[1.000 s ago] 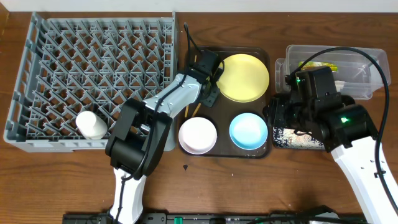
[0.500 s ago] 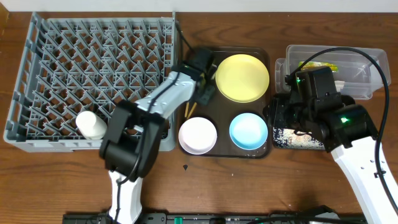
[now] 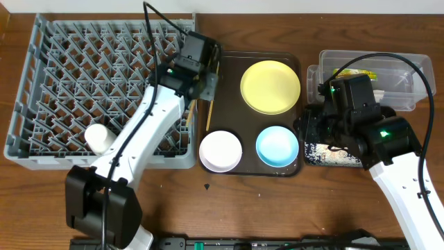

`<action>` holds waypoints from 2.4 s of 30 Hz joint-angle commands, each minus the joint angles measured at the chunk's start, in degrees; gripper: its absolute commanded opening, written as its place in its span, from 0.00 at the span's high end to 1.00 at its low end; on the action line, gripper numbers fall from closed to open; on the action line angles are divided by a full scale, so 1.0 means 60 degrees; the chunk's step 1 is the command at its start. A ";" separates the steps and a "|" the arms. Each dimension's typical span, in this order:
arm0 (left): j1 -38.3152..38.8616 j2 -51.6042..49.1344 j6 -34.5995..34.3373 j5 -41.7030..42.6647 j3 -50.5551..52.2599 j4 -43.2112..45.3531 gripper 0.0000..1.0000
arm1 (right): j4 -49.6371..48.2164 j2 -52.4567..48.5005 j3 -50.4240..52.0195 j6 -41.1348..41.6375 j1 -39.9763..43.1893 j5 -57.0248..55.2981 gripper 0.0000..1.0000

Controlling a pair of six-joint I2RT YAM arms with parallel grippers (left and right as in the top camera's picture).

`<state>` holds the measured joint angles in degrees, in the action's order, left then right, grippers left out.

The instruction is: Sort waste into correct bins and load items into the dishwasher

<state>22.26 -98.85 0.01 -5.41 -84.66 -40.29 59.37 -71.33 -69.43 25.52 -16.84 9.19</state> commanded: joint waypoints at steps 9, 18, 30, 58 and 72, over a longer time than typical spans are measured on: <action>-0.0933 -0.1388 -0.0739 -0.0273 0.0175 -0.0087 0.91 | 0.0015 0.0076 -0.0033 0.0138 0.0044 0.0055 0.44; -0.0787 -0.0688 -0.0739 0.0641 0.0029 -0.0076 0.76 | -0.0029 0.0076 -0.0033 0.0138 0.0047 0.0051 0.43; 0.0710 -0.1370 -0.0109 0.0667 0.0036 0.1198 0.74 | -0.0040 0.0076 -0.0033 0.0138 0.0047 0.0051 0.41; 0.0827 -0.3850 -0.0226 -0.0510 0.0033 0.2521 0.64 | -0.0040 0.0076 -0.0033 0.0135 0.0047 0.0047 0.39; 0.0812 -0.4098 -0.0189 -0.1293 0.0036 0.2594 0.64 | -0.0109 0.0076 -0.0033 0.0138 0.0047 0.0051 0.39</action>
<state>27.33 -122.06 -1.28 -12.01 -84.03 -24.97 58.87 -71.33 -69.43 25.52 -16.82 9.23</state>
